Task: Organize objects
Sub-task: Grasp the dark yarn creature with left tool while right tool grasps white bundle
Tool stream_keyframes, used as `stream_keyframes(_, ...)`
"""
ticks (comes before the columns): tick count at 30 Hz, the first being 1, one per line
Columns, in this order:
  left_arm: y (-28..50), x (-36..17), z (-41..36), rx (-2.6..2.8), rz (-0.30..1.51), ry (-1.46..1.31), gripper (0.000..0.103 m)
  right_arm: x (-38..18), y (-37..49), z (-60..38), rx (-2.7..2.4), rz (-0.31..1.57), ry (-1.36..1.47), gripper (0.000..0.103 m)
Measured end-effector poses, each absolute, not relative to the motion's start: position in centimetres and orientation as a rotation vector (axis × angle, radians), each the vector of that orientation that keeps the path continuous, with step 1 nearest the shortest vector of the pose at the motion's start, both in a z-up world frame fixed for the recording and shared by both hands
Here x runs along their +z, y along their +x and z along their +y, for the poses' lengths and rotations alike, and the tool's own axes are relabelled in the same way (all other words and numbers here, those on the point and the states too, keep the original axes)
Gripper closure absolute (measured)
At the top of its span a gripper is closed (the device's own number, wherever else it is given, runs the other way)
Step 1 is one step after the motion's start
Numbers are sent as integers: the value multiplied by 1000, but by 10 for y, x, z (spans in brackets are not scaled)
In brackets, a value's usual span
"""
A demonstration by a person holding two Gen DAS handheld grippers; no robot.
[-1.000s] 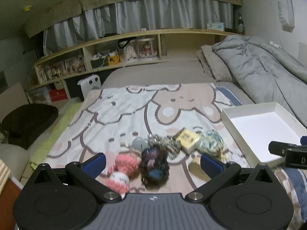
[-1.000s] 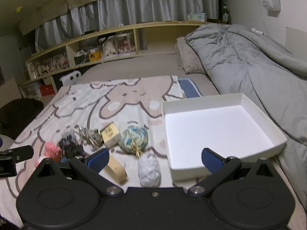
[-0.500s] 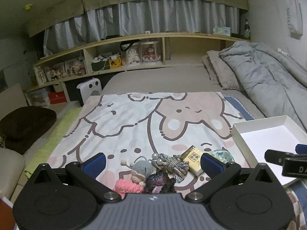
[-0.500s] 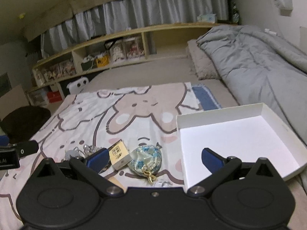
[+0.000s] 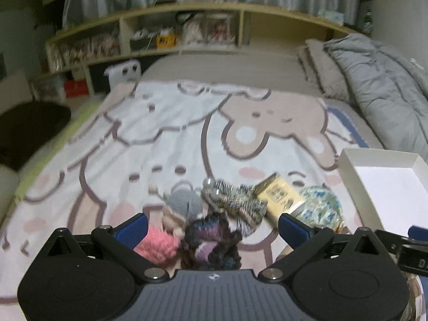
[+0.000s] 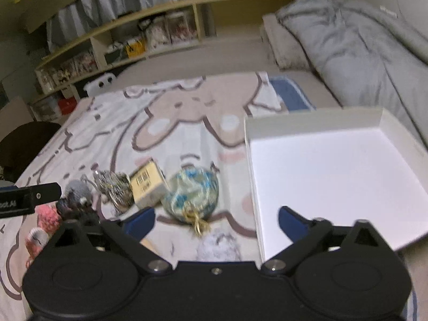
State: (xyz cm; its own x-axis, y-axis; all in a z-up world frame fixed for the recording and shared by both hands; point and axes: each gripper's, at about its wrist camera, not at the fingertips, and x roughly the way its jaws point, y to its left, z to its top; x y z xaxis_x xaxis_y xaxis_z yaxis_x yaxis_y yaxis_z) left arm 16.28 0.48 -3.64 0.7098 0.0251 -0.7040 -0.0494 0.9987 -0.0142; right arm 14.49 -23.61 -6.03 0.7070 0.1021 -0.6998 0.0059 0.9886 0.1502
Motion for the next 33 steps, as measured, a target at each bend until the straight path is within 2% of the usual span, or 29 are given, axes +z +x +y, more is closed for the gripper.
stream_keyframes(1, 164, -42, 6, 43, 797, -44, 8, -63, 145, -237, 62, 802, 159, 16)
stream_keyframes(4, 168, -54, 8, 34, 857, -54, 19, -68, 144, -238, 88, 836, 179, 32)
stream_keyframes(6, 170, -61, 10, 35, 881, -59, 22, -72, 144, -236, 98, 860, 177, 43)
stream_keyframes(9, 174, -70, 14, 44, 907, -69, 29, -79, 145, -231, 113, 895, 173, 53)
stream_keyframes(13, 179, -81, 19, 38, 948, -126, 36, -87, 147, -226, 106, 938, 146, 58)
stream_keyframes(23, 191, -101, 13, 63, 978, -122, 40, -101, 155, -229, 62, 982, 76, 62)
stream_keyframes(27, 193, -102, 14, 91, 973, -116, 53, -103, 156, -222, 62, 985, 12, 63)
stream_keyframes(33, 193, -102, 15, 109, 971, -104, 61, -106, 153, -213, 78, 977, -98, 67)
